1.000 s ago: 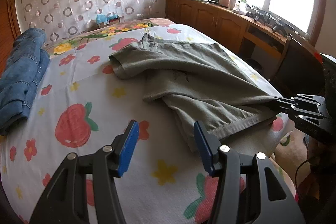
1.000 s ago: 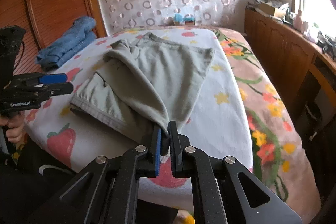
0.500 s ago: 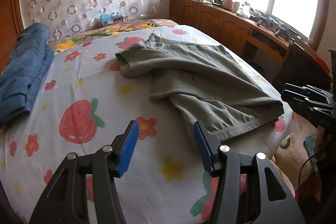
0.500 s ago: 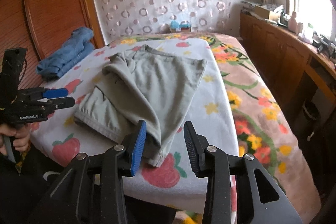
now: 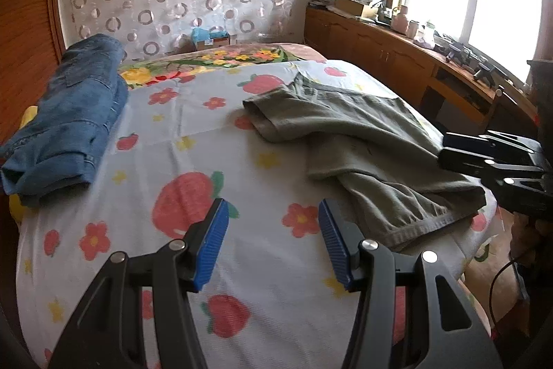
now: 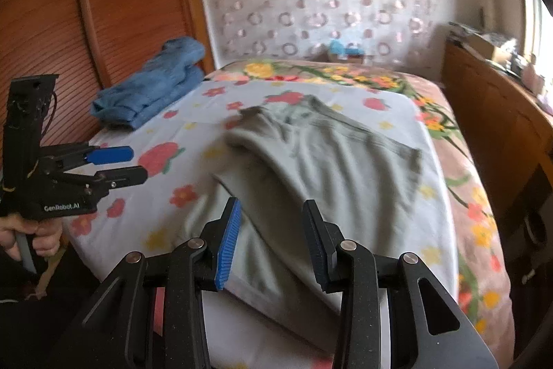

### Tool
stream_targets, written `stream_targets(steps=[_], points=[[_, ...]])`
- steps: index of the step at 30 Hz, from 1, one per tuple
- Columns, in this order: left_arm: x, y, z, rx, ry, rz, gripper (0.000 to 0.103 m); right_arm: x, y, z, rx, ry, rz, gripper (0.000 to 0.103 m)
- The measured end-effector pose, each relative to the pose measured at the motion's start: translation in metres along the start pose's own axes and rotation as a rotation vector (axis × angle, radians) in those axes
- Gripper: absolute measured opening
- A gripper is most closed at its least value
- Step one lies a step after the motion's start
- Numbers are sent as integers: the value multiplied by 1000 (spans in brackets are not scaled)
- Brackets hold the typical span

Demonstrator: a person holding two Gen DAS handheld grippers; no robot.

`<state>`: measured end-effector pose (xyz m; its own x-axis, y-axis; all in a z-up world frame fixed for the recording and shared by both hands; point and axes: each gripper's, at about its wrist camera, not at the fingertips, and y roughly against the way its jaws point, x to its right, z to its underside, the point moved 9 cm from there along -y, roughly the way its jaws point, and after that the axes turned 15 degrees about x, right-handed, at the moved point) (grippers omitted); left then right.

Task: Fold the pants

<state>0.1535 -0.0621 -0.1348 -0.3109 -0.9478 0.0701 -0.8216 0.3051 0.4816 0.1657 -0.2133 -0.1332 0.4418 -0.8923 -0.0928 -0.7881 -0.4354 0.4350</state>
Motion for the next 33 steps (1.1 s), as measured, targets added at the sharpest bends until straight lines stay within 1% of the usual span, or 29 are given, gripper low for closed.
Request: stream_targets(steps=[9, 19, 22, 27, 33], points=[[-9, 8, -8, 27, 6, -12, 53, -28, -42, -10, -56, 32, -82, 37], [-16, 13, -6, 32, 8, -17, 53, -40, -85, -3, -139, 56, -119, 37], [-20, 13, -5, 30, 15, -22, 53, -43, -91, -2, -139, 70, -129, 37], [-28, 13, -1, 25, 35, -30, 53, -52, -102, 6, -173, 105, -151, 37], [-33, 14, 3, 23, 43, -31, 53, -51, -110, 20, -212, 143, -142, 37]])
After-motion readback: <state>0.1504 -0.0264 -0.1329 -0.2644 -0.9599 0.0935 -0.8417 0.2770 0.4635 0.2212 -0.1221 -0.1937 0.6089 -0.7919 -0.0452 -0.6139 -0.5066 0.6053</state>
